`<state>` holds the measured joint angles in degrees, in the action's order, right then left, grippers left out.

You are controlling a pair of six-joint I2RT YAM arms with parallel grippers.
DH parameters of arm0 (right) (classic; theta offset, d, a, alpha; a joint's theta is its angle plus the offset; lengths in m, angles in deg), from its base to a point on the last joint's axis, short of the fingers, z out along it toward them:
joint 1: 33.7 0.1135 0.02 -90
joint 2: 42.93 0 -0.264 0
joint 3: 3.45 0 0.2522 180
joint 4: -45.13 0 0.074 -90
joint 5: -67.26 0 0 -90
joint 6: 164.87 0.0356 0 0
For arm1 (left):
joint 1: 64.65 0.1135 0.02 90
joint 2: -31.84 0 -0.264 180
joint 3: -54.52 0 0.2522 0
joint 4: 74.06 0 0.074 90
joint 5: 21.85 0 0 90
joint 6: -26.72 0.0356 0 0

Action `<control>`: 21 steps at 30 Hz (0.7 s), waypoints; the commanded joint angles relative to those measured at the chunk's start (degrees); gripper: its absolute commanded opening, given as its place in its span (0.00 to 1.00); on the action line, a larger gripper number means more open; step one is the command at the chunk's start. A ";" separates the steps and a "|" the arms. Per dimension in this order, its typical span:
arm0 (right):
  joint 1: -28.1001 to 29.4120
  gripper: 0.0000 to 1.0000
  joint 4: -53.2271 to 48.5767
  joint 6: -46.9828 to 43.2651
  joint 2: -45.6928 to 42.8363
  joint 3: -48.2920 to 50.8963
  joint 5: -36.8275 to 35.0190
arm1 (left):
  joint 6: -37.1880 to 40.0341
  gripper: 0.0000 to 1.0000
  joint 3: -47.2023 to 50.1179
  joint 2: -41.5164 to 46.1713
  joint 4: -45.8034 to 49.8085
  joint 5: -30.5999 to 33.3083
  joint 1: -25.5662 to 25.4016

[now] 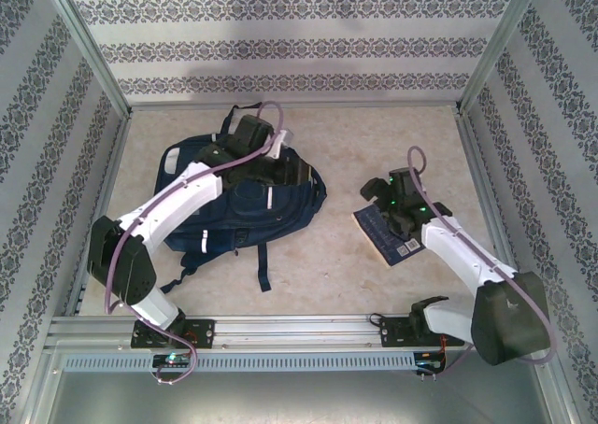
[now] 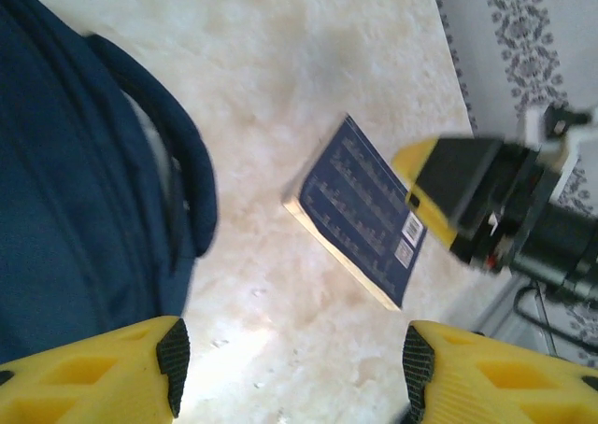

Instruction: Pack the student bag

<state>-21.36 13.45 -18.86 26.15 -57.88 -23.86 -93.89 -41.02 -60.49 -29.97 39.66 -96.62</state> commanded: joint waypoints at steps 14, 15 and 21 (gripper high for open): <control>-14.84 0.98 -3.69 -17.77 20.67 -6.55 2.41 | -14.57 0.72 13.27 -4.27 -22.63 1.14 -13.21; -14.46 0.98 -3.36 -17.69 20.13 -5.74 2.80 | -14.04 0.72 13.09 -4.87 -22.05 1.53 -13.21; -13.91 0.98 -1.04 -16.44 16.14 0.08 8.77 | -12.48 0.72 10.75 -9.60 -19.37 2.53 -13.21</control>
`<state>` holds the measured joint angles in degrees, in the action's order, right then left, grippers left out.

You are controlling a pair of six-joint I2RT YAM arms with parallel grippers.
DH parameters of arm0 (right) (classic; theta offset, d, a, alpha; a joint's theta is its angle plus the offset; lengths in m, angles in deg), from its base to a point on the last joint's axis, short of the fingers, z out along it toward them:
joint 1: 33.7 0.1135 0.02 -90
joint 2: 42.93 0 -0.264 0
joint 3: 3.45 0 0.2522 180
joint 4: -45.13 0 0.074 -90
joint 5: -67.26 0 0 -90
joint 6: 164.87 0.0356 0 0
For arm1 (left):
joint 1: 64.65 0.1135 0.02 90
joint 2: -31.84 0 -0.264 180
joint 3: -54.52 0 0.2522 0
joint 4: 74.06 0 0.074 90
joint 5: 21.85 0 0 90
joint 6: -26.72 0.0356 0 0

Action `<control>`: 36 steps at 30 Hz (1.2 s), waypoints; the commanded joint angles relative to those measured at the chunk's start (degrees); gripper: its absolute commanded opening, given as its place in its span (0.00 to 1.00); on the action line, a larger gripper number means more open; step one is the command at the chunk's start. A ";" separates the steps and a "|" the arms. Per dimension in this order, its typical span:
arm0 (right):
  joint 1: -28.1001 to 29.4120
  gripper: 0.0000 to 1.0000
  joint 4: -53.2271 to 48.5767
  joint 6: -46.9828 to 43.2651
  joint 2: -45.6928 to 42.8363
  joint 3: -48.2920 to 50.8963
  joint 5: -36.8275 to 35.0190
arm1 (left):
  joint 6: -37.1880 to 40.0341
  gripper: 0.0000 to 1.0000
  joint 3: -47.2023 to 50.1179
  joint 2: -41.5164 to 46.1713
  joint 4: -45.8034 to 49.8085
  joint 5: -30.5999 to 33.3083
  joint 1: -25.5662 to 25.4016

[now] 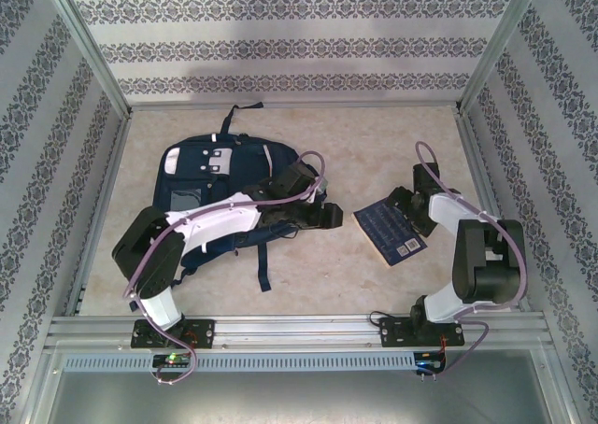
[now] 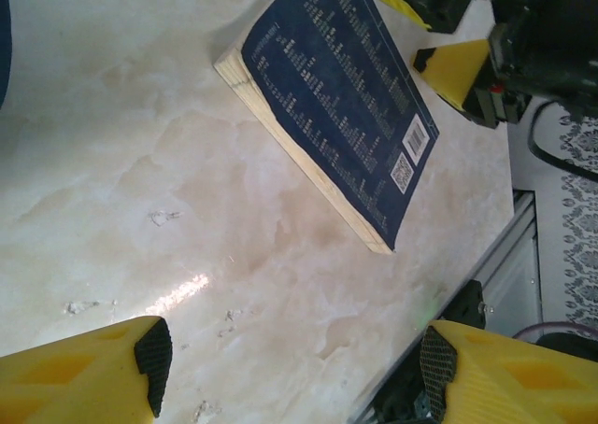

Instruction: Pack the student bag

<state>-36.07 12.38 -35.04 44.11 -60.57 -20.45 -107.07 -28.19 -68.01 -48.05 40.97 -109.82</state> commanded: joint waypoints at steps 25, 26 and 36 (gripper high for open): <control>6.55 0.96 1.26 0.76 -25.22 17.46 8.30 | 5.57 0.70 -21.28 -23.80 10.17 3.18 1.12; 6.16 0.96 1.43 0.17 -24.92 17.15 8.16 | 4.91 0.69 -21.28 -24.26 9.28 2.06 1.05; 5.71 0.93 7.35 0.43 -13.87 14.34 17.01 | 1.84 0.67 -21.01 -26.82 6.21 -0.40 -0.16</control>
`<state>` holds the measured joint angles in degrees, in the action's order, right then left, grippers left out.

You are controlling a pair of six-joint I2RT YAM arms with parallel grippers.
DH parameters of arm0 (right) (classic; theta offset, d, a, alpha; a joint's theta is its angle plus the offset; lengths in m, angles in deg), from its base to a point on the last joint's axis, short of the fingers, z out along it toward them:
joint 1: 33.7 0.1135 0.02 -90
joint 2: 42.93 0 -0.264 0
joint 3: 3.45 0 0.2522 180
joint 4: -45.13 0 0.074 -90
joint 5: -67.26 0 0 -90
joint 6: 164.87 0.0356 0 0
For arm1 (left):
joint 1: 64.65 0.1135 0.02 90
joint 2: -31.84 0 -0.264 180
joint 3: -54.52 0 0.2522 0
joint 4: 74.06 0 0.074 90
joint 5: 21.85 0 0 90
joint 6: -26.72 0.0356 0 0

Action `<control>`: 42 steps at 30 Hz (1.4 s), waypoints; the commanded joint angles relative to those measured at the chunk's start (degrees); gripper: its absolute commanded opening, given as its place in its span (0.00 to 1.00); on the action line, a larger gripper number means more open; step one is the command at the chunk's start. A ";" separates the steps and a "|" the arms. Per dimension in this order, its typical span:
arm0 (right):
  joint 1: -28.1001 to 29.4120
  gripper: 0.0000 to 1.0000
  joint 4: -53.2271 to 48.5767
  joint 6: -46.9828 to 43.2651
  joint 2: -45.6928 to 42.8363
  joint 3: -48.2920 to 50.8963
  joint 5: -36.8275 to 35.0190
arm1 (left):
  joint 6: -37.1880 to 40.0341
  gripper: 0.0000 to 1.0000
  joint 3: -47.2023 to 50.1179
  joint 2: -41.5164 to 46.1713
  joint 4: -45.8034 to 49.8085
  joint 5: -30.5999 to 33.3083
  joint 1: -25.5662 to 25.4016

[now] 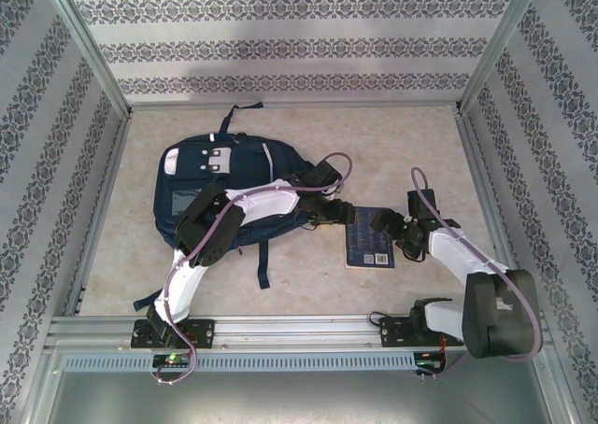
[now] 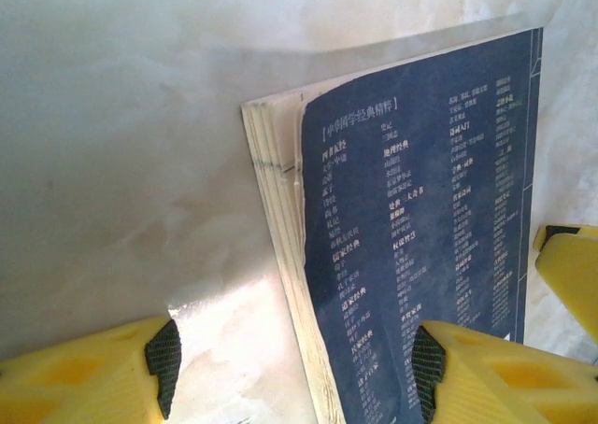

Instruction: Pack the student bag

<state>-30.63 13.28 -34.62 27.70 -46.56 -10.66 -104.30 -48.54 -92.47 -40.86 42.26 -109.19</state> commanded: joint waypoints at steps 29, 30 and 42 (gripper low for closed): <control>2.56 0.82 19.67 7.12 -0.21 3.96 27.28 | -6.25 0.44 4.81 -3.27 -8.83 -10.33 -1.70; 2.39 0.82 20.04 7.88 -1.57 4.16 27.75 | -6.42 0.44 5.04 -3.31 -9.26 -10.47 -1.70; 1.37 0.78 20.37 12.72 -10.67 6.69 30.09 | -6.23 0.37 6.33 -3.15 -9.82 -10.89 -1.61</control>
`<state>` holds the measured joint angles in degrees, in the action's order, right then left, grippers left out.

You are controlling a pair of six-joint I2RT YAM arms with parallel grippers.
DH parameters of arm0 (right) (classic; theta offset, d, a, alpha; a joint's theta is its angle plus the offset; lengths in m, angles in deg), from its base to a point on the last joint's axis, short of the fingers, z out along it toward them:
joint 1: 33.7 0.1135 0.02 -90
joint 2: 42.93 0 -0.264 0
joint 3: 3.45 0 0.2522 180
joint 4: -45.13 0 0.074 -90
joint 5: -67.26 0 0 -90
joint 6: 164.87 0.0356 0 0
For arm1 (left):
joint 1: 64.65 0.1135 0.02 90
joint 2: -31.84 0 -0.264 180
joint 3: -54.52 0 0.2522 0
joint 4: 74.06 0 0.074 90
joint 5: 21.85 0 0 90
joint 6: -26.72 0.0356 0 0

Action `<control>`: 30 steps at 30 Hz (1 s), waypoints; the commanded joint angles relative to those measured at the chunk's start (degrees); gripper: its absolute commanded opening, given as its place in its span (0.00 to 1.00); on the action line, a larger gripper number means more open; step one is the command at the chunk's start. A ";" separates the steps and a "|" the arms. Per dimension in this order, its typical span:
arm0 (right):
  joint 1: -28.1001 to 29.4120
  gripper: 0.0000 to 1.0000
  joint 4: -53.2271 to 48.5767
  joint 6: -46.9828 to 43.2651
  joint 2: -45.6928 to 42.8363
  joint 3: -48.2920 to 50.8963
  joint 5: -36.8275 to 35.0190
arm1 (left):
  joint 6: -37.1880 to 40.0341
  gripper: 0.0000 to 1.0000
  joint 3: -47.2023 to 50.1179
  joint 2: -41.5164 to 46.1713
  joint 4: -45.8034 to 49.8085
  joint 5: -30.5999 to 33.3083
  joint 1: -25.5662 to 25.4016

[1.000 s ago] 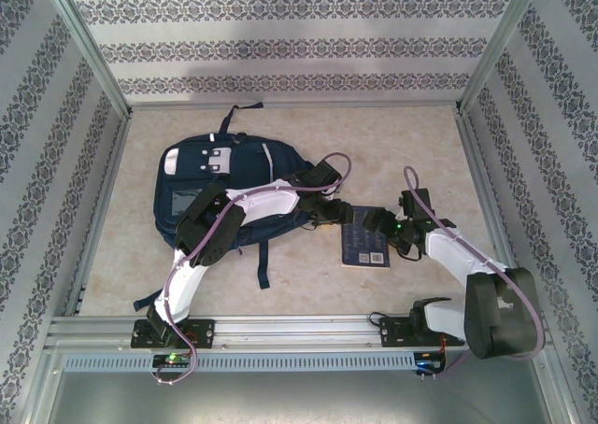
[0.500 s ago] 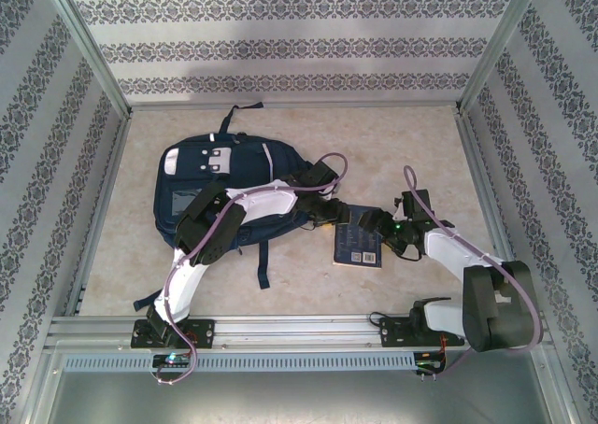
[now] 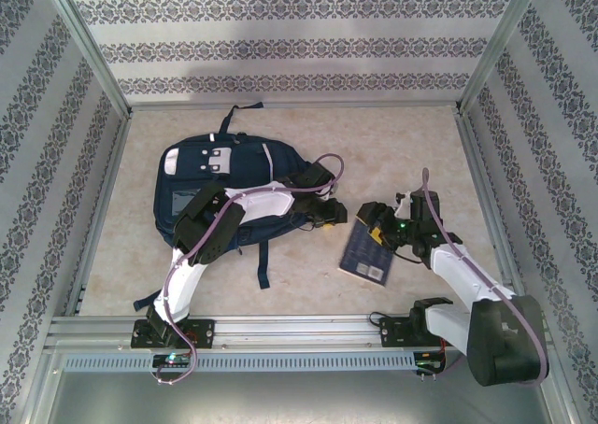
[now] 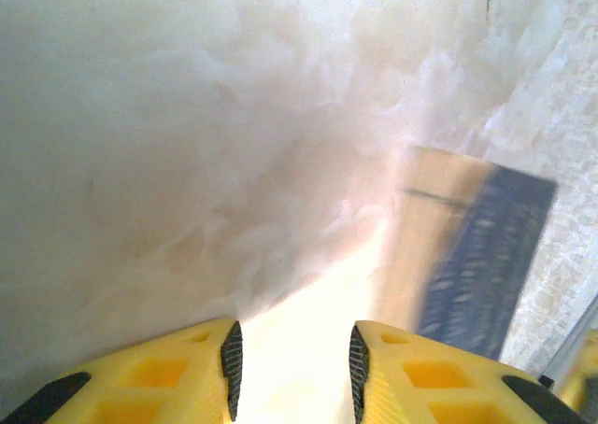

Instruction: Pack the student bag

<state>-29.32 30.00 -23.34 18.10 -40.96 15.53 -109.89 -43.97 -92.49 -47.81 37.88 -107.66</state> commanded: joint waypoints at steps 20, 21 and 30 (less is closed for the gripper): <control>-1.50 0.95 -26.68 -4.58 -7.07 1.34 -33.39 | 6.45 0.49 -3.51 -0.68 6.69 -2.86 -3.40; -1.55 0.95 -24.90 -4.80 -4.94 1.27 -31.40 | 6.95 0.50 -3.68 -0.38 7.37 -2.51 -3.40; 2.83 0.94 -4.84 -5.05 9.18 -2.21 -15.37 | 8.28 0.54 -2.23 3.99 9.12 0.37 -1.74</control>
<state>-29.14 19.22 -28.59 23.33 -43.52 -8.56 -103.44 -46.31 -91.99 -41.84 36.55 -110.39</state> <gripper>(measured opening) 0.940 0.537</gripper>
